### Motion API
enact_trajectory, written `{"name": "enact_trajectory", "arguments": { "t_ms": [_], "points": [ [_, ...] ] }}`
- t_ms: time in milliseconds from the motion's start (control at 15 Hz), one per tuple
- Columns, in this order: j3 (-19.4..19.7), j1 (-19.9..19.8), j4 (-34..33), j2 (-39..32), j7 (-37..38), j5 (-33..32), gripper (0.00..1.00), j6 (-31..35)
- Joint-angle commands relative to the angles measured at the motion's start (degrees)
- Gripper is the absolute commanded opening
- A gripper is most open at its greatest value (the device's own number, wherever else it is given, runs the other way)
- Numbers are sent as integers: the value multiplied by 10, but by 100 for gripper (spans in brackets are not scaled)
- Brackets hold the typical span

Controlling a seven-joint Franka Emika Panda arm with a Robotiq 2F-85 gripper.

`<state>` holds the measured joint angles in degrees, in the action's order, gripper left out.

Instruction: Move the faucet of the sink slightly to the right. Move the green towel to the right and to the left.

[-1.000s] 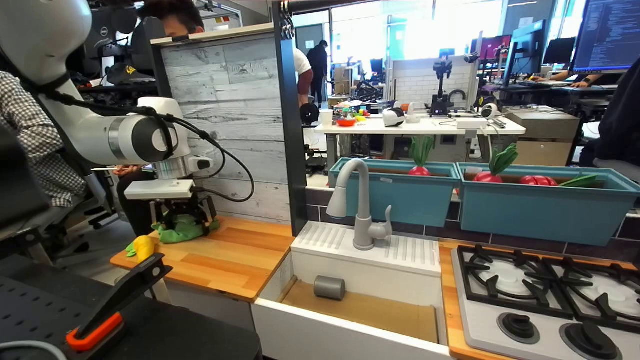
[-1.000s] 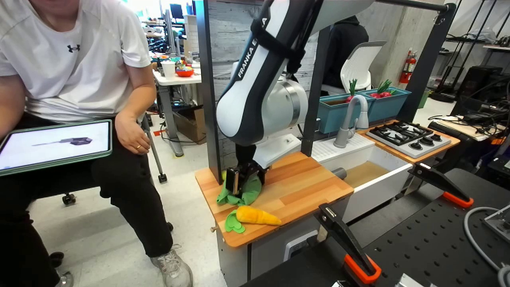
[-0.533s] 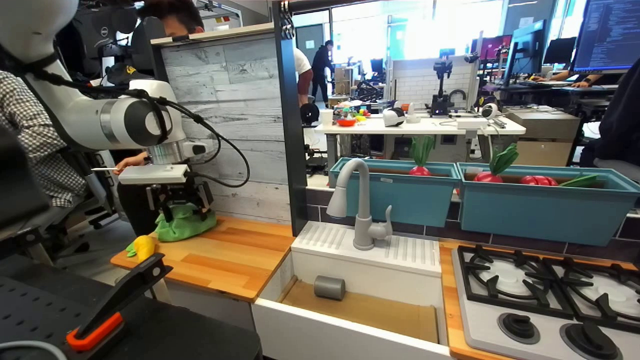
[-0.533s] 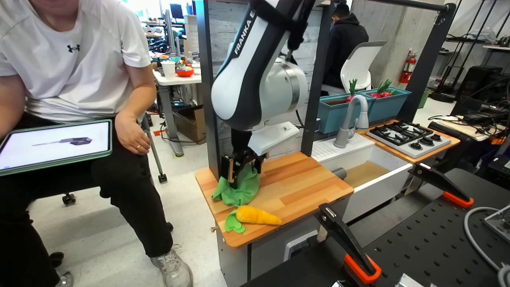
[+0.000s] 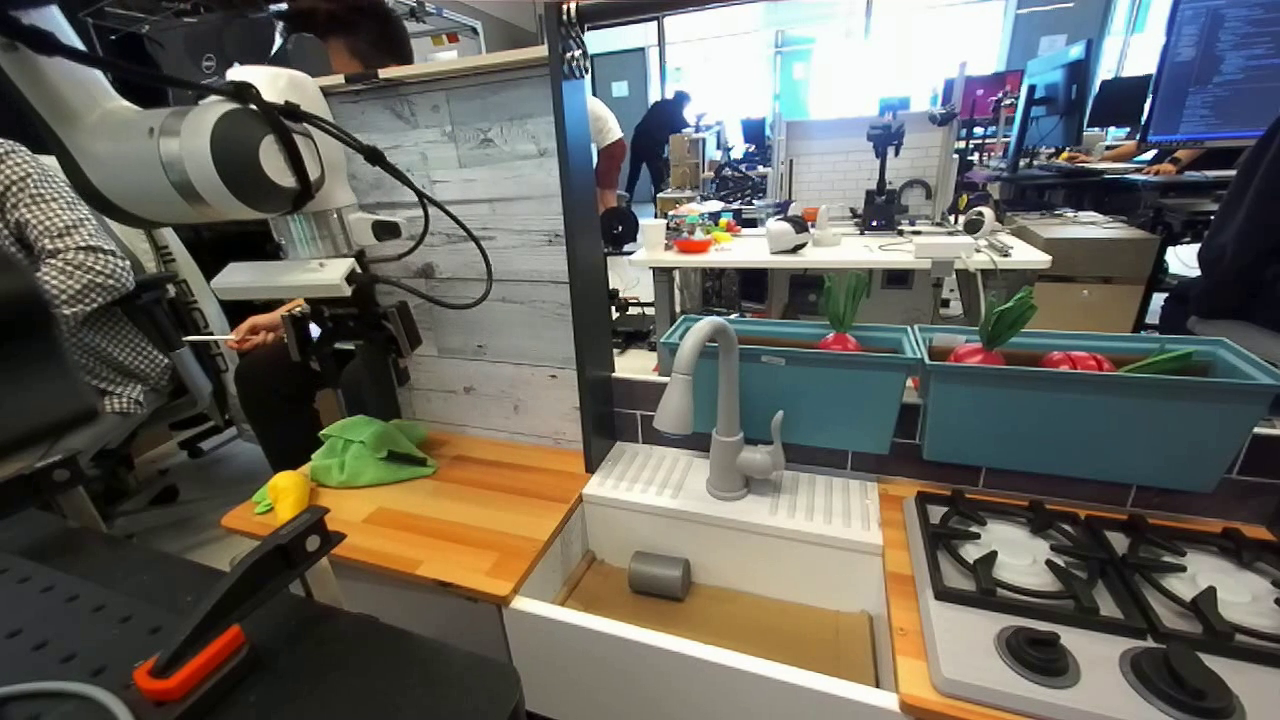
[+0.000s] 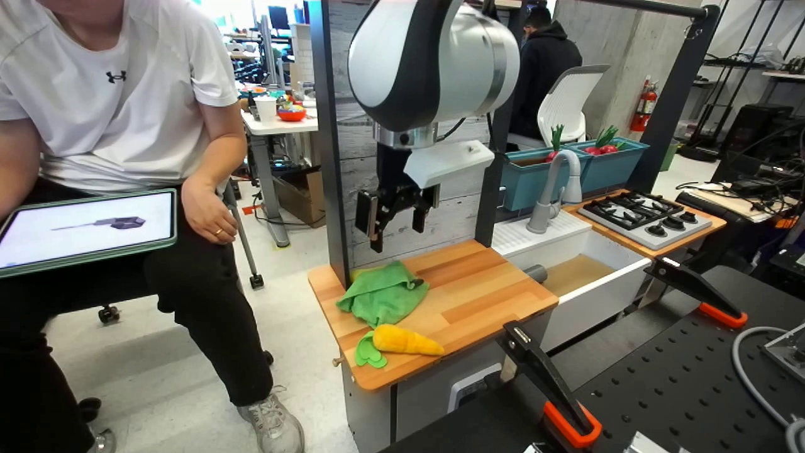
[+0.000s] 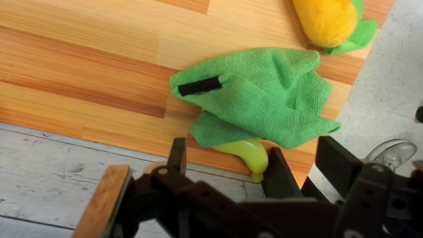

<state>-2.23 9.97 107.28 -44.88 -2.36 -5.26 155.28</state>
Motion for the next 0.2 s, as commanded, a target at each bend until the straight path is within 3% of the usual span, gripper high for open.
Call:
{"name": "enact_trajectory", "arguments": {
  "t_ms": [0,133],
  "points": [
    [-3,-5,12,14,3,-4,100,-2],
    [-3,-8,30,30,3,-4,100,-2]
  ]
}}
